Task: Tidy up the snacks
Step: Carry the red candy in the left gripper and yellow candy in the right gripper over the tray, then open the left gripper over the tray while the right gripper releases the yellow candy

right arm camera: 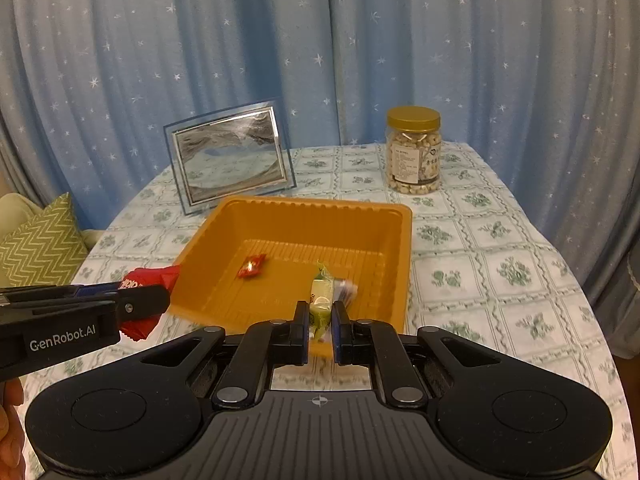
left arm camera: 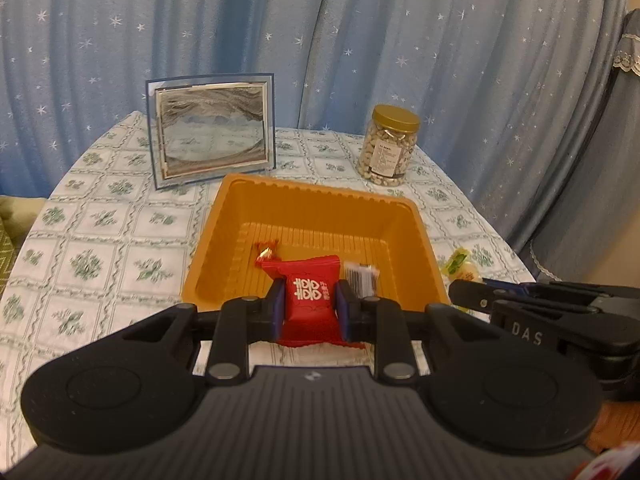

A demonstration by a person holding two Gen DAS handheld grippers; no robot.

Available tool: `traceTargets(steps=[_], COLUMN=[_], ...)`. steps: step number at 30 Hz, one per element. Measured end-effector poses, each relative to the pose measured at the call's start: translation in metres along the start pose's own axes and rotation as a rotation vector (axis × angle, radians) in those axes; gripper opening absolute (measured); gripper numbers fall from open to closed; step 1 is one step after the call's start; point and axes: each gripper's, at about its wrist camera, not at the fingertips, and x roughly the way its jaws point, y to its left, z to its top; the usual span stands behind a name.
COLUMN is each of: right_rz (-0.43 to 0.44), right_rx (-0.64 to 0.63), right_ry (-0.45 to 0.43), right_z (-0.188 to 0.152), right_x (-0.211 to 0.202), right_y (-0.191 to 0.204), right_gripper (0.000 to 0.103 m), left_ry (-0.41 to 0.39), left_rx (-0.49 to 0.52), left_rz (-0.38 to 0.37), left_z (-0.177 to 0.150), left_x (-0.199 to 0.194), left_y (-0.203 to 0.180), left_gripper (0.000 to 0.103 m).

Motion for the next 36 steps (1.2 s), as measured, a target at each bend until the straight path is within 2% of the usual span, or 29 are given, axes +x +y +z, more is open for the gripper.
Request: traceTargets(steps=[10, 20, 23, 24, 25, 36], right_rz=[0.008, 0.003, 0.000, 0.000, 0.000, 0.019], right_rx=[0.008, 0.024, 0.029, 0.029, 0.030, 0.040], right_ry=[0.023, 0.055, 0.062, 0.063, 0.064, 0.058], right_z=[0.022, 0.020, 0.019, 0.018, 0.018, 0.020], right_x=[0.047, 0.074, 0.077, 0.078, 0.078, 0.080], right_y=[-0.010, -0.017, -0.018, -0.019, -0.019, -0.017], right_gripper=[0.011, 0.011, 0.011, 0.011, 0.011, 0.011], left_ry=[0.027, 0.059, 0.065, 0.063, 0.060, 0.047], left_rx=[-0.005, -0.009, -0.009, -0.008, -0.012, -0.043], left_rz=[0.013, 0.014, 0.030, 0.031, 0.027, 0.055], left_z=[0.023, 0.025, 0.025, 0.025, 0.025, 0.012], left_x=[0.053, 0.088, 0.097, 0.098, 0.098, 0.074], left_y=[0.008, 0.014, 0.014, 0.015, 0.016, 0.036], left_gripper=[0.024, 0.024, 0.027, 0.032, 0.033, 0.035])
